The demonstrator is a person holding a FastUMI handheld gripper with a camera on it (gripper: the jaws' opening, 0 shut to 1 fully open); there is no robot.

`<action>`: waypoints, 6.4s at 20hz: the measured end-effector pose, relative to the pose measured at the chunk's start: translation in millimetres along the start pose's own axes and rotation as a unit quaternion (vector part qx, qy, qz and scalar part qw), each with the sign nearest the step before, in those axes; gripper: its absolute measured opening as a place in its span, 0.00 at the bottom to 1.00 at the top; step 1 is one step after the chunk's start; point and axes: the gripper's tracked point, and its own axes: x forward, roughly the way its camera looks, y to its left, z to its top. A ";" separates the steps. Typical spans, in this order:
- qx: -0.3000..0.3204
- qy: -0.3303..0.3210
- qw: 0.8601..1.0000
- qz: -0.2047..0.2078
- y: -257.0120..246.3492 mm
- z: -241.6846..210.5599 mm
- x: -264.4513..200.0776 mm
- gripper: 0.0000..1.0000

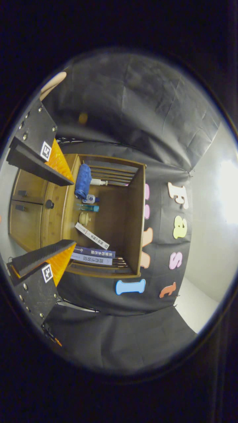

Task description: Pull open the drawer, take out the items inside it, and place them on the countertop above the cabinet.

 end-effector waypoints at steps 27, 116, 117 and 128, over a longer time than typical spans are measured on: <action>0.001 0.025 1.000 -0.008 0.9 -33.8 10.6 0.97; 0.040 0.179 0.983 -0.007 60.2 -240.5 66.0 0.29; 0.036 0.179 0.983 -0.005 60.7 -240.9 66.2 0.29; -0.028 0.139 0.990 -0.001 56.6 -219.7 42.6 0.45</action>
